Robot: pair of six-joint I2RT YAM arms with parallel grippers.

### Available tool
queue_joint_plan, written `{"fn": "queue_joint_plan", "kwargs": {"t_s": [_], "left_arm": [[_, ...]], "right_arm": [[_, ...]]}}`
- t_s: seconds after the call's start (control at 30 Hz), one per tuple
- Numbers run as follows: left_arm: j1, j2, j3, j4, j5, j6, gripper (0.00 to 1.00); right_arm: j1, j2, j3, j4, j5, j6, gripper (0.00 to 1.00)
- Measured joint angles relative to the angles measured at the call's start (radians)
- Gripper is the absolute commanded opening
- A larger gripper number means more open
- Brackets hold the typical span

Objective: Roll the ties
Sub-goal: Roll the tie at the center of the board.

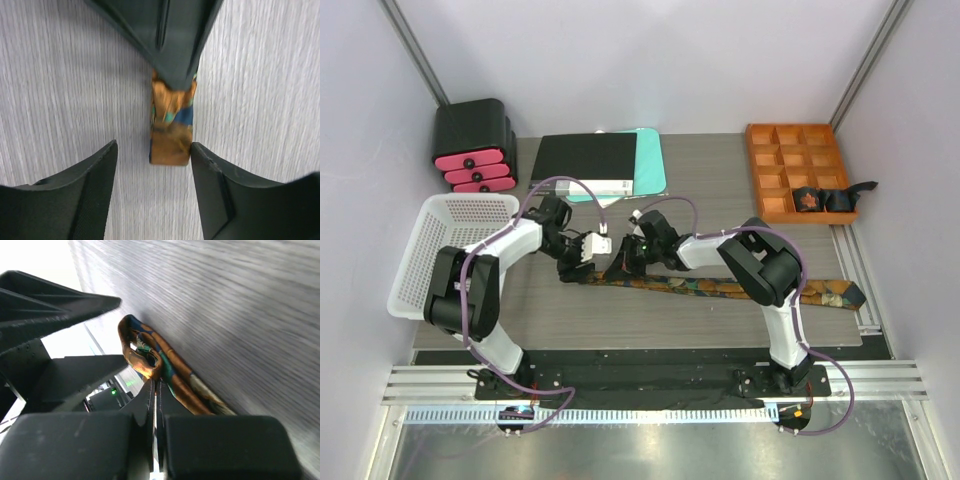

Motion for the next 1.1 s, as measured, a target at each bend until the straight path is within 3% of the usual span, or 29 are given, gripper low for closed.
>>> {"fn": "queue_joint_plan", "kwargs": {"t_s": [0.17,0.4,0.6,1.1], "left_arm": [[0.005,0.000,0.000,-0.012,-0.010,0.026,0.60],[0.005,0.018,0.008,-0.035,-0.009,0.047,0.39],[-0.010,0.021,0.024,-0.072,-0.009,0.066,0.30],[-0.106,0.029,0.076,-0.086,0.021,0.011,0.26]], "right_arm": [[-0.003,0.000,0.000,-0.030,0.005,-0.020,0.01],[-0.003,0.005,0.002,-0.057,0.008,-0.036,0.01],[-0.003,0.008,0.007,-0.065,0.008,-0.045,0.01],[-0.005,0.016,0.024,-0.082,0.003,-0.050,0.01]]}}
